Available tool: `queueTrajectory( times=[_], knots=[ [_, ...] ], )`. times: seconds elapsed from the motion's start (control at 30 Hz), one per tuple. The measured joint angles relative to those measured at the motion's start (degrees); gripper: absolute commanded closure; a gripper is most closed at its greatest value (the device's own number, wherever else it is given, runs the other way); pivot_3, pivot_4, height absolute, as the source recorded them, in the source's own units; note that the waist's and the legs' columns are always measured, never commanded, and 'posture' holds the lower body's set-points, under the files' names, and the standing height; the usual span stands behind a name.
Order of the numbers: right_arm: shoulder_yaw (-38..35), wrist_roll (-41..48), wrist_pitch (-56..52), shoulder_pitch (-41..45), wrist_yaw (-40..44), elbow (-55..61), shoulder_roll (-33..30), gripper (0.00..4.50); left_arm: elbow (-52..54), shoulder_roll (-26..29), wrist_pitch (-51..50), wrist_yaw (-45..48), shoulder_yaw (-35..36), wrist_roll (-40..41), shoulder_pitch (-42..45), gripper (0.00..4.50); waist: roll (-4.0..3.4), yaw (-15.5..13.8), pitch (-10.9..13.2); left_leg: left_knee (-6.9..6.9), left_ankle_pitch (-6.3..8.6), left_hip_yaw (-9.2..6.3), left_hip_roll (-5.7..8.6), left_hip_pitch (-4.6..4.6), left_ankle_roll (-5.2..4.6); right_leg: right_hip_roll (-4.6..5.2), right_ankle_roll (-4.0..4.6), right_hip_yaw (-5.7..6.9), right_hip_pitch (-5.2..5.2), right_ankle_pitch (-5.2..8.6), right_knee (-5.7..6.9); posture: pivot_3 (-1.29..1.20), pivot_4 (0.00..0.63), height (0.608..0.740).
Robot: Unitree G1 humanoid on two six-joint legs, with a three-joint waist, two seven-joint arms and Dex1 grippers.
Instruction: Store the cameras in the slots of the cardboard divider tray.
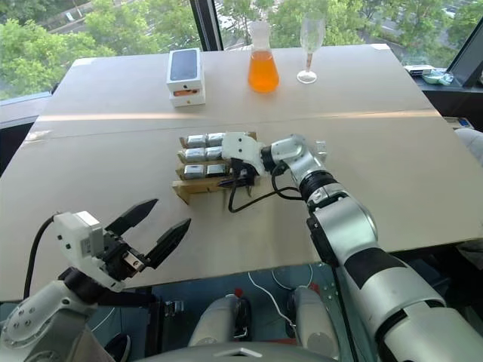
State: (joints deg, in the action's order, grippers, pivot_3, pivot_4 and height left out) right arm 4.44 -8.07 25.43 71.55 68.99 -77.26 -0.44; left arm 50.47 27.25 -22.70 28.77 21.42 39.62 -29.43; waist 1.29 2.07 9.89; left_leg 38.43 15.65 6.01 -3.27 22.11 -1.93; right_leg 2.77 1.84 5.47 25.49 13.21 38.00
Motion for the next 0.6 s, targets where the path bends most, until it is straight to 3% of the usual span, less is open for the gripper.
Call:
queueTrajectory(
  times=[0.17,0.27,0.4,0.6],
  knots=[
    [-5.9,7.9,-2.4,1.4,8.1,4.2,-3.2,1.15,-0.9,0.2,0.0,0.2,-0.1,0.0,1.7,0.00,-0.01,-0.1,0.0,0.00,0.00,-0.01,0.00,0.01,-0.01,0.00,0.00,0.02,-0.01,0.00,-0.01,0.00,0.150,0.740],
    [-8.6,11.0,-5.3,1.0,6.4,8.6,-7.1,1.15,-1.9,0.3,0.0,0.2,-1.2,0.0,4.3,0.00,0.01,-0.5,0.0,0.01,0.00,-0.01,0.02,0.01,0.00,0.02,0.00,0.03,-0.04,-0.01,-0.02,0.00,0.150,0.740],
    [-13.3,14.6,-15.3,-6.8,-6.0,21.6,-12.9,1.15,-3.0,1.7,-0.3,1.0,-2.4,0.0,7.9,0.00,0.06,-1.3,-0.1,-0.01,-0.01,-0.02,0.03,-0.03,0.02,0.05,0.00,0.06,-0.09,-0.01,-0.04,0.00,0.150,0.740],
    [-15.8,15.2,-34.3,-31.5,-26.7,52.3,-14.5,1.15,-5.7,4.5,-0.9,3.1,-3.5,0.5,11.7,0.00,-0.06,-1.3,0.0,-0.13,-0.03,0.02,0.00,0.01,0.04,-0.01,-0.04,0.02,0.05,-0.01,0.02,0.00,0.150,0.740]
  ],
)
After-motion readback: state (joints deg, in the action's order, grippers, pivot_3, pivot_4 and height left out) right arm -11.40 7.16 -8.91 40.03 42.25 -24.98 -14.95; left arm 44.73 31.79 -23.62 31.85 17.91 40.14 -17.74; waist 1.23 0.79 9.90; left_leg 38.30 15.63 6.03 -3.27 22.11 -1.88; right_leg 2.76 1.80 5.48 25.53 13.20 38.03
